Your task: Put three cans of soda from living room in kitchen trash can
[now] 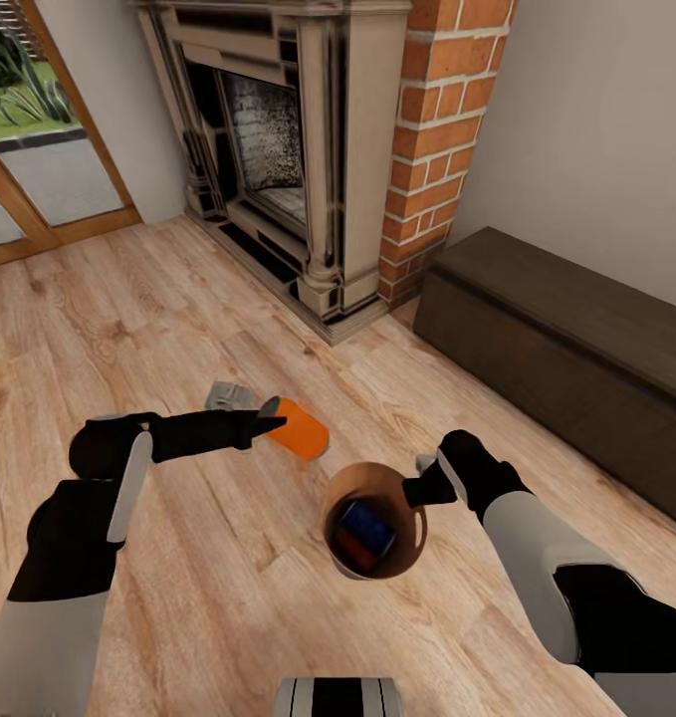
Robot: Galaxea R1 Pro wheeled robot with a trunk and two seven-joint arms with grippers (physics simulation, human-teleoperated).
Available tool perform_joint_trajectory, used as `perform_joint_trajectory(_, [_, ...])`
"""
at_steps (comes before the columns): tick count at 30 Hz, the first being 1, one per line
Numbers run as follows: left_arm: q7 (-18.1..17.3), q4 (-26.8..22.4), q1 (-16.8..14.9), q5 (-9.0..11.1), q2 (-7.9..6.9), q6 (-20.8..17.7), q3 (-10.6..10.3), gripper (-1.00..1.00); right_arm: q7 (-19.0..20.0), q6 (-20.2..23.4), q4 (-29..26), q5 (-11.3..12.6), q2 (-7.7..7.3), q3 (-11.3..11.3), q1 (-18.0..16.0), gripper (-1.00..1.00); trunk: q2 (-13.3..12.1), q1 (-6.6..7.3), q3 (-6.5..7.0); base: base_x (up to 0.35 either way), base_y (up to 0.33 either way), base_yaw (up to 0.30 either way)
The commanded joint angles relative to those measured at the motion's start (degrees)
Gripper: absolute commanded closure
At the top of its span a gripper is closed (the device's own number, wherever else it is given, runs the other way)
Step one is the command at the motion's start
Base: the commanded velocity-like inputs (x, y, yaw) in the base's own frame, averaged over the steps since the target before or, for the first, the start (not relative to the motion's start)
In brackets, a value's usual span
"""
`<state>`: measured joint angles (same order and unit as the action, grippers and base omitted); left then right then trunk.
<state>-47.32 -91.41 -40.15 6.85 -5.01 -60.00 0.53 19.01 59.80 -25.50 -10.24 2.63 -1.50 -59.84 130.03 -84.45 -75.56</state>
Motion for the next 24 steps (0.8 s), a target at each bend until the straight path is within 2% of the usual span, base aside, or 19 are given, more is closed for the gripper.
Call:
perform_joint_trajectory(1, [-0.6, 0.0, -0.3, 0.9, 0.03, 0.0, 0.1, 1.0, 0.2, 0.2, 0.0, 1.6, 0.11, 0.1, 0.0, 1.0, 0.0, 0.0, 0.0, 0.0, 0.0, 0.0])
perform_joint_trajectory(5, [-1.3, 0.1, -0.3, 4.4, 0.31, 0.0, -0.2, 1.0, 0.1, 0.2, 0.0, 1.6, 0.23, 0.1, 0.0, 1.0, 0.0, 0.0, 0.0, 0.0, 0.0, 0.0])
perform_joint_trajectory(9, [-0.5, 0.3, -0.3, 5.0, 0.46, 0.0, -0.4, 1.0, 0.2, 0.2, -0.2, 1.5, 0.26, 0.1, -0.1, 1.0, 0.0, 0.0, 0.0, 0.0, 0.0, 0.0])
perform_joint_trajectory(11, [1.6, 0.4, -0.3, 5.1, 0.5, 0.0, -1.0, 1.0, 0.2, 0.2, -0.5, 1.5, 0.26, 0.1, -0.2, 1.0, 0.0, 0.0, 0.0, 0.0, 0.0, 0.0])
perform_joint_trajectory(13, [3.2, 0.6, -0.2, 5.0, 0.48, 0.0, -3.5, 1.0, 0.2, 0.2, -0.6, 1.6, 0.33, 0.1, -0.6, 1.0, 0.0, 0.0, 0.0, 0.0, 0.0, 0.0])
perform_joint_trajectory(15, [4.2, 1.0, -0.2, 4.9, 0.51, 0.0, -7.0, 1.0, 0.2, 0.2, -0.7, 1.4, 0.86, 0.1, -0.9, 1.0, 0.0, 0.0, 0.0, 0.0, 0.0, 0.0])
perform_joint_trajectory(18, [4.9, 2.2, -0.2, 5.0, 0.48, 0.2, -9.4, 1.0, 0.2, 0.2, -0.8, 1.4, 1.53, 0.1, -1.6, 1.0, 0.0, 0.0, 0.0, 0.0, 0.0, 0.0])
perform_joint_trajectory(21, [5.2, 2.8, -0.1, 5.0, 0.45, 1.4, -13.4, 1.0, 0.0, 0.2, -0.8, 1.3, 2.5, 0.0, -2.2, 1.0, 0.0, 0.0, 0.0, 0.0, 0.0, 0.0])
perform_joint_trajectory(24, [5.5, 2.9, 0.0, 4.9, 0.44, 1.7, -14.6, 1.0, -0.6, 0.2, -0.8, 1.3, 2.87, 0.0, -2.5, 1.0, 0.0, 0.0, 0.0, 0.0, 0.0, 0.0])
